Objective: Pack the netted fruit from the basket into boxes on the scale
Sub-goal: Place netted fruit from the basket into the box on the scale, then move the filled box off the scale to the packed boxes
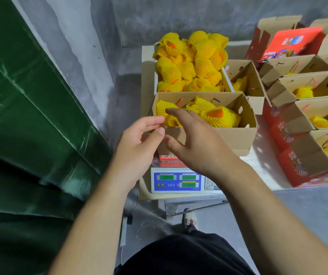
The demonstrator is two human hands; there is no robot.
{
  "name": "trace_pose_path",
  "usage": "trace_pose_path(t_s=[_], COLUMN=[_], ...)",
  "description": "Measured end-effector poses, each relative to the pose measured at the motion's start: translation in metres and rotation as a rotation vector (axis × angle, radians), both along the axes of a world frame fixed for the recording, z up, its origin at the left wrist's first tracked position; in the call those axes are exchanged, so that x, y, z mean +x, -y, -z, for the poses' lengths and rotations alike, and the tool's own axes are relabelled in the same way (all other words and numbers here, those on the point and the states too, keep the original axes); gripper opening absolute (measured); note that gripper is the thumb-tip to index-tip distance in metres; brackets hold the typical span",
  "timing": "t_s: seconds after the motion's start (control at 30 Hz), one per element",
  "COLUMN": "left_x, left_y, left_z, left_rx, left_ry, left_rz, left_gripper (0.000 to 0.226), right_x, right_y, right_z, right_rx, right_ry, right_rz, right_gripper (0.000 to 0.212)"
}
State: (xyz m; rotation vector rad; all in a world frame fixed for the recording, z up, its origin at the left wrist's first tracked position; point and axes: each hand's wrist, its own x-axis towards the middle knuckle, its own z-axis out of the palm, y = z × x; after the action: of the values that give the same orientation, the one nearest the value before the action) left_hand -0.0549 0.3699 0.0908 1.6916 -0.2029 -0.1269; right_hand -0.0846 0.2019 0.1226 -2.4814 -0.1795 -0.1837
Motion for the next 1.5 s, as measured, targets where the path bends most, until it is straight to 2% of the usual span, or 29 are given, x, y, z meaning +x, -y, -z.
trace_pose_path(t_s=[0.47,0.8,1.0,1.13,1.23,1.33,1.5], left_x=[-0.012,-0.001,0.027,0.059,0.076,0.095,0.115], left_y=[-0.003,0.013,0.033,0.053,0.059,0.062,0.058], left_z=[0.006,0.009,0.020,0.026,0.034,0.041,0.055], left_rx=[0.033,0.011,0.145,0.191,0.209,0.309,0.467], left_ry=[0.018,0.002,-0.027,-0.147,-0.215,-0.295,-0.258], left_rz=[0.045,-0.059,-0.148,-0.129,-0.127,-0.165,-0.179], left_gripper=[0.034,0.025,0.048,0.067,0.071,0.070,0.036], right_x=[-0.015,-0.007,0.017,0.037,0.053,0.066,0.077], right_y=[0.011,0.034,0.076,0.114,0.147,0.168,0.190], right_z=[0.006,0.014,0.025,0.032,0.038,0.045,0.058], right_rx=[-0.009,0.019,0.012,-0.040,0.054,0.222,0.411], right_ry=[0.026,-0.006,-0.047,0.005,-0.065,-0.210,-0.228], right_rz=[0.078,0.117,0.257,0.394,0.455,0.438,0.443], right_gripper=[0.057,0.056,0.055,0.056,0.057,0.049,0.036])
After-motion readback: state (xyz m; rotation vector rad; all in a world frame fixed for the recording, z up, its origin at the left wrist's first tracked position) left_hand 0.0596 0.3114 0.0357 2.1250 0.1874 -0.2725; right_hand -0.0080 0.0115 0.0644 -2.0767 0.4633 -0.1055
